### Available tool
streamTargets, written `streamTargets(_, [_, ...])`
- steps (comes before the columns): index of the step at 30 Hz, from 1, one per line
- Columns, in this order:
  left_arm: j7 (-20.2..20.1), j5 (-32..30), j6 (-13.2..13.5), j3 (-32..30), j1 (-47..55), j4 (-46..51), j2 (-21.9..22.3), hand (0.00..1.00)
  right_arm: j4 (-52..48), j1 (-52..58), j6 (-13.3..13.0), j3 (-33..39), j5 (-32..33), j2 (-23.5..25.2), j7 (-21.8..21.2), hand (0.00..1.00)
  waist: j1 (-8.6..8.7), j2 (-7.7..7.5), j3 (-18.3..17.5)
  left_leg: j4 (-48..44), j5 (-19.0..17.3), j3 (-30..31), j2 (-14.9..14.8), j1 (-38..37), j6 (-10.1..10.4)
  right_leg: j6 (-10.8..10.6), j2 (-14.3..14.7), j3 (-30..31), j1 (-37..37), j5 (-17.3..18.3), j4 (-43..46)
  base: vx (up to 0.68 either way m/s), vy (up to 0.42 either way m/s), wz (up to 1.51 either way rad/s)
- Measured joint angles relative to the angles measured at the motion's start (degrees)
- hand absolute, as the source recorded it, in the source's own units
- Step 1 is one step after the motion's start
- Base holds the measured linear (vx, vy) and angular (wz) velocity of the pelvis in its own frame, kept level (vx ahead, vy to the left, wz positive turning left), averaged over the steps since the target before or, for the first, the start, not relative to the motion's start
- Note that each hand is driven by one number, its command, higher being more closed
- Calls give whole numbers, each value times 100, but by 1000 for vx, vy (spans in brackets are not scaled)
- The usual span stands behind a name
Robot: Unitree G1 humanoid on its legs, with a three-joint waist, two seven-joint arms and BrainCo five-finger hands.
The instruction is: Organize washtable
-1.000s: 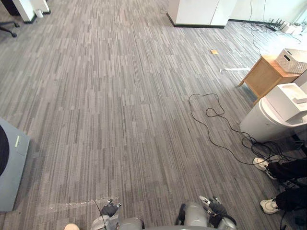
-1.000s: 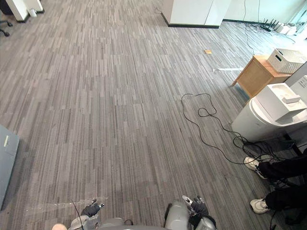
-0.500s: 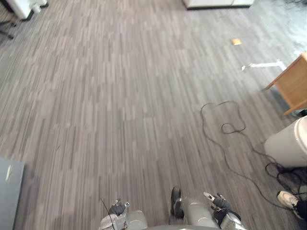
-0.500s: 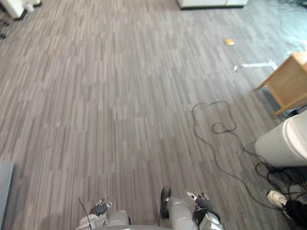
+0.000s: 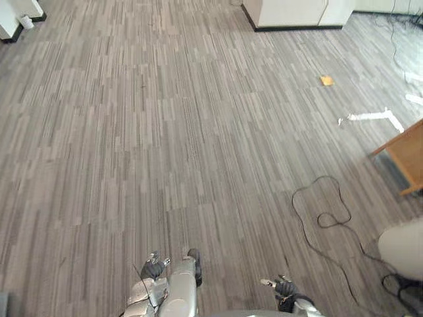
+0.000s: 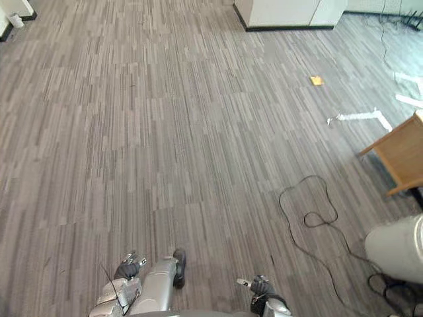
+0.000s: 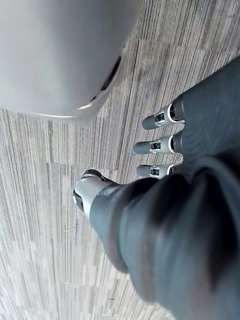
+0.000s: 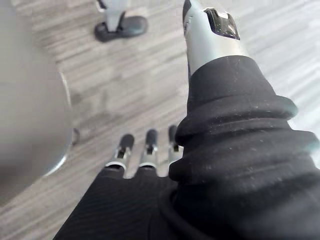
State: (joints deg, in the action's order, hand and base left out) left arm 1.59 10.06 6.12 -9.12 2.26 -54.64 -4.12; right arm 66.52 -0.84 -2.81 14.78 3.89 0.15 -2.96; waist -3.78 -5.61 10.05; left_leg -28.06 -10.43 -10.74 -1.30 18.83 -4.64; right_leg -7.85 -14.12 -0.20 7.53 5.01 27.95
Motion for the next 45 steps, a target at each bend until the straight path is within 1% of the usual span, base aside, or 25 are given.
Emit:
streamTargets(1, [-1,-91,-40,28,3,-97,-9,0,-61,27,-5,15,5,-29,-30,0,45,32,7,53,-262,-46,104,-369,-111,-99,-33,299,-461,-724,1253,577,262,-14])
streamTargets(2, [-3,-130,-62,47,2,-152,-25,0,-61,26,-13,33,11,-45,-50,0,88,50,24,119,-376,-39,175,-567,-128,-129,-34,369,-742,-793,1954,541,232,9])
streamTargets(5, [-6,-180,-136,245,84,-385,-60,0,-258,139,-126,323,207,-74,-10,0,309,221,101,825,-676,161,394,-1915,-213,368,43,-220,-1695,120,3676,614,188,15])
streamTargets(7, [-18,-178,-140,460,51,-624,-60,0,-533,279,-179,518,587,-91,12,0,396,351,112,1496,-717,306,372,-2794,-219,521,343,-918,-2529,820,3015,605,85,27])
streamTargets(9, [-31,-174,-183,459,-6,-722,-55,0,-586,274,-177,677,818,-99,15,0,570,372,127,1751,-829,616,344,-3214,-223,493,626,-1096,-3039,828,1449,588,-39,92])
streamTargets(12, [-52,-184,-193,112,93,-800,101,0,-604,546,-114,987,925,-104,44,0,796,475,126,2355,-1040,1274,196,-3938,-83,168,825,-735,-3184,-44,-1404,630,-157,136])
streamTargets(13, [-50,-231,-193,-171,201,-787,196,0,-592,617,-46,1025,954,-100,53,0,766,505,108,2215,-1115,1383,167,-4042,-52,331,907,-598,-3221,-14,-1244,756,-252,134])
streamTargets(14, [-44,-244,-189,-649,294,-746,277,0,-613,772,13,1015,1018,-47,42,0,833,461,71,986,-1294,1382,119,-3751,151,696,956,-376,-3179,-475,-803,763,-281,109])
streamTargets(15, [-44,-249,-223,-931,302,-669,406,0,-677,899,46,999,1036,-117,33,0,854,607,-22,-730,-1075,1211,-50,-3072,375,713,977,-473,-3070,-793,-486,758,-306,98])
streamTargets(16, [-45,-223,-243,-1095,337,-645,522,0,-739,917,62,988,1063,-209,36,0,806,795,-47,-1632,-636,1090,-267,-2673,462,653,1070,-548,-3026,-638,-289,920,-323,23])
streamTargets(17, [-43,-99,-276,-1481,411,-565,769,0,-828,854,94,962,1075,-383,69,0,640,1158,-45,-3102,1143,800,-886,-1975,546,888,1436,-579,-2641,-237,-330,788,-228,-21])
streamTargets(18, [-46,-59,-304,-1525,401,-510,811,0,-862,873,80,941,1071,-433,76,0,599,1241,-20,-3588,1098,733,-1073,-1728,523,938,1549,-583,-2429,-113,-385,954,-228,-27])
streamTargets(20, [-44,197,-309,-1522,395,-337,811,0,-828,812,93,951,1082,-399,212,0,560,1133,51,-4396,456,589,-1219,-1129,463,1017,1626,-567,-1647,166,-683,705,-157,-9])
streamTargets(21, [-40,384,-293,-1409,402,-199,704,0,-761,755,84,879,1107,-305,271,0,482,909,76,-4262,141,536,-1066,-784,548,1016,1569,-449,-1105,253,-1037,683,-156,-41])
streamTargets(24, [-35,836,-199,-1164,395,18,531,0,-714,481,90,431,1051,-233,270,0,266,636,56,-2552,-214,505,-889,223,697,920,1483,-140,-239,490,-1726,644,-74,-46])
streamTargets(26, [-20,955,-140,-1139,399,62,517,0,-680,343,89,287,884,-143,264,0,206,590,78,-330,-35,601,-713,356,906,825,1352,-92,283,718,-2028,805,107,-20])
streamTargets(27, [2,954,-122,-1130,412,94,538,0,-534,274,73,304,798,-147,259,0,105,633,64,1127,305,630,-666,304,1148,725,1291,-32,640,844,-2286,834,243,-38])
streamTargets(28, [23,953,-102,-1159,443,117,542,0,-341,244,80,309,681,-164,218,0,-56,605,45,1237,806,532,-674,366,1186,695,1147,48,945,1062,-2475,698,259,-50])
streamTargets(30, [107,950,-85,-1241,581,103,461,0,-204,249,72,326,599,-49,168,0,-135,405,-234,752,1160,336,-446,510,780,756,823,225,887,1118,-2123,760,290,-52])
streamTargets(32, [140,941,-78,-1426,701,-24,338,0,-141,300,63,511,468,79,144,0,-82,102,-378,394,681,118,-49,362,236,516,452,542,106,885,-119,889,334,-19])
streamTargets(34, [142,882,-123,-1393,674,-164,207,0,-74,342,86,676,449,127,149,0,17,-13,-274,351,340,70,189,-55,122,277,356,749,-293,247,1254,605,225,23])
streamTargets(36, [134,726,-232,-1325,714,-224,144,0,-116,345,75,970,496,151,139,0,163,65,-79,520,-154,154,438,-1092,14,31,425,604,-818,18,3183,700,229,14])
streamTargets(39, [91,334,-268,-884,722,-224,68,0,-372,362,6,1019,461,117,87,0,312,243,-78,1434,-445,263,461,-2497,4,485,591,-546,-1856,772,3419,777,187,1])
streamTargets(42, [81,142,-357,-657,225,-490,87,0,-614,372,-38,1395,556,71,50,0,611,345,83,2041,-593,567,424,-3344,43,624,962,-1216,-3039,887,1380,636,27,56])
streamTargets(45, [42,-6,-331,-748,89,-421,459,0,-661,831,131,1606,672,108,124,0,809,482,101,2491,-1012,796,234,-4247,573,714,1005,-1693,-3357,194,-1298,860,-94,108])
